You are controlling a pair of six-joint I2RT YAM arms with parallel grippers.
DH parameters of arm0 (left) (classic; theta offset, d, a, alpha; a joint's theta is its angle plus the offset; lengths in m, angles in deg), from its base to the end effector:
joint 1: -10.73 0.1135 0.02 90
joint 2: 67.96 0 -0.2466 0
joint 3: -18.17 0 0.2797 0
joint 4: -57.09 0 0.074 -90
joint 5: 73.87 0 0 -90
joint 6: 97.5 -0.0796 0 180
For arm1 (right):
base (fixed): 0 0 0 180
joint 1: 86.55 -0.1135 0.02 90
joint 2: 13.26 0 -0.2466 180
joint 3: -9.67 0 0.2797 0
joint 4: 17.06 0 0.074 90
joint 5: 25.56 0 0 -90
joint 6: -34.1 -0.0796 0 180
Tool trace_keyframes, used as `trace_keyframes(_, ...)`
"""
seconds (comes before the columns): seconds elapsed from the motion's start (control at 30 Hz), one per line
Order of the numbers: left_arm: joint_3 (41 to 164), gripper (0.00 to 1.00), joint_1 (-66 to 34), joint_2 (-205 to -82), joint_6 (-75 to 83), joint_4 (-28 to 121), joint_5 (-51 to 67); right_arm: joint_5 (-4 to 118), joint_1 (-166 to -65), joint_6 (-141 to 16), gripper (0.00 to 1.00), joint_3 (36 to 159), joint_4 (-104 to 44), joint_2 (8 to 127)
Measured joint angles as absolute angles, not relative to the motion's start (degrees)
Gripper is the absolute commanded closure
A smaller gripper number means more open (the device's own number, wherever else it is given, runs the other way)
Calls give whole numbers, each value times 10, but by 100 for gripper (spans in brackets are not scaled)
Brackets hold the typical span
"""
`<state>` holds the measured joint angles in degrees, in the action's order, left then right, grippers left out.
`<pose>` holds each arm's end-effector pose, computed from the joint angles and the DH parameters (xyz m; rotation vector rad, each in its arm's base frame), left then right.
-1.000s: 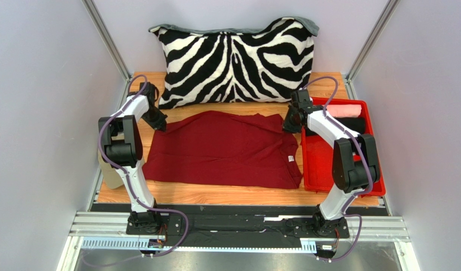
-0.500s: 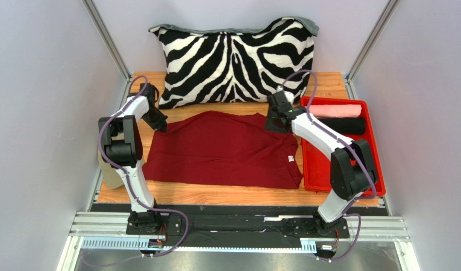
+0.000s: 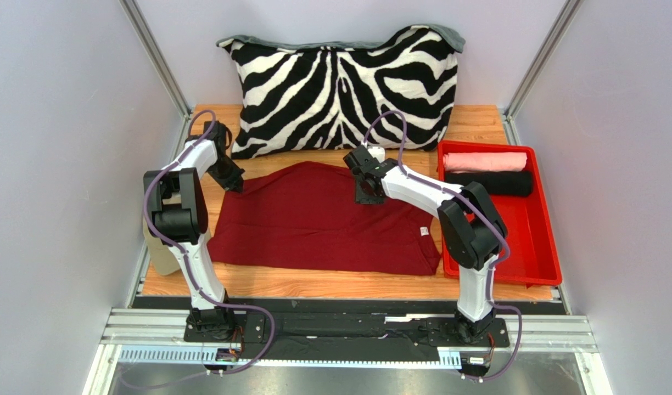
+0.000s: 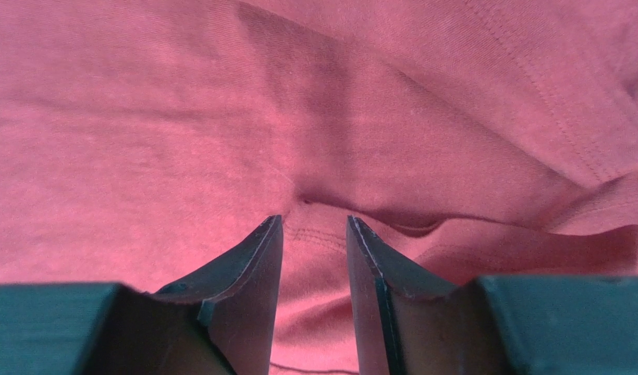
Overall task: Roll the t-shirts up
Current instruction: Fold the T-shirt at the center of the board.
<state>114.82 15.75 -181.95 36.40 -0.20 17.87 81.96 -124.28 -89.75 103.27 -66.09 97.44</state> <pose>0.4261 0.0399 0.1074 -1.1967 2.6166 -0.0880 0.3588 0.2473 0.1249 -0.0034 2.6302 -0.0036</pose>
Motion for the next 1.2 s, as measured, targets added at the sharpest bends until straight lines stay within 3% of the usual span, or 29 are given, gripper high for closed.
trace_keyframes(0.8,1148,100,158,-1820,355,-1,176,838,-1262,-908,68,1045,-669,1013)
trace_keyframes(0.9,1148,100,158,-1820,354,-1,176,841,-1262,-907,74,1050,-670,1019)
trace_keyframes(1.07,1149,100,158,-1820,353,-1,176,843,-1262,-904,98,1059,-671,1028)
trace_keyframes(1.2,1149,100,158,-1820,350,-1,176,844,-1262,-903,100,1063,-672,1028)
